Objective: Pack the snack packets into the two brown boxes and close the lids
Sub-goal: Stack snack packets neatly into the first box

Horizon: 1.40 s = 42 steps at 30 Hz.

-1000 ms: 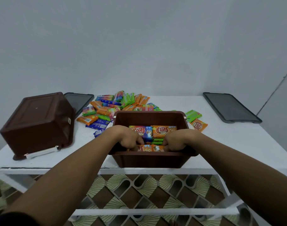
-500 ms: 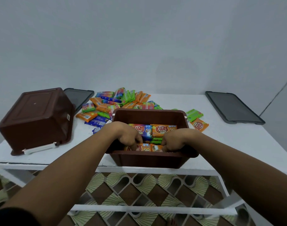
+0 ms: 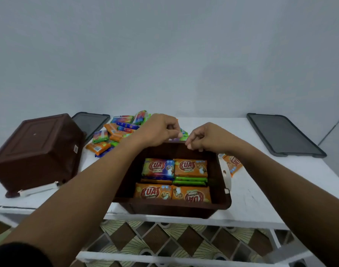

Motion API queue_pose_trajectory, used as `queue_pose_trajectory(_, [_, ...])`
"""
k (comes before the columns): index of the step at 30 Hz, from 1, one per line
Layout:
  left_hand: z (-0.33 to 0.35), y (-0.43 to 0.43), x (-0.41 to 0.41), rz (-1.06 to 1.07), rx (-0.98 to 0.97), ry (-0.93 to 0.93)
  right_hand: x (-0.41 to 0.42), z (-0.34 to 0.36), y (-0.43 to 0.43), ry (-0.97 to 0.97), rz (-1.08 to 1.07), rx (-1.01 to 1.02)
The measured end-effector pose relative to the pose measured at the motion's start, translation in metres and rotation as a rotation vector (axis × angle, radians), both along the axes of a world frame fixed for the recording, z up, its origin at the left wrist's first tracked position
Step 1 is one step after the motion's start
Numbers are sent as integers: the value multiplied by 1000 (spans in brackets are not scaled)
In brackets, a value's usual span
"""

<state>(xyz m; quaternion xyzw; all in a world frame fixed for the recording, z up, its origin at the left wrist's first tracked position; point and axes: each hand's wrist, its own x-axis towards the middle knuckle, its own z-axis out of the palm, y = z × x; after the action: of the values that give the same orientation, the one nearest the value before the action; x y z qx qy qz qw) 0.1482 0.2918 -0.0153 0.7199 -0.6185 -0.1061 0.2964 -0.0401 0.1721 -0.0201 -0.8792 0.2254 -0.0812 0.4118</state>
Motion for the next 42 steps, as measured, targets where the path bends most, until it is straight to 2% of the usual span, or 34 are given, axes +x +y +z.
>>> queue_pose_trajectory(7, [-5,-44,6,139,47,11,12,-10,-64,-67,-124,-19])
queue_pose_trajectory(14, [-5,-84,15,269,125,-11,27,-12,-125,-50,-120,-53])
queue_pose_trajectory(19, [-8,-107,27,364,241,-93,49,-23,-148,-10,-63,-71])
queue_pose_trajectory(23, [-24,-120,33,358,448,-157,74,-40,-154,49,27,-97])
queue_pose_trajectory(28, [-46,-123,26,341,686,-161,101,-60,-148,176,247,-278])
queue_pose_trajectory(32, [-60,-129,23,391,773,-194,115,-76,-141,292,422,-521])
queue_pose_trajectory(37, [-66,-132,23,417,796,-222,126,-93,-140,292,393,-605])
queue_pose_trajectory(42, [-59,-133,26,471,789,-97,129,-95,-145,297,451,-657])
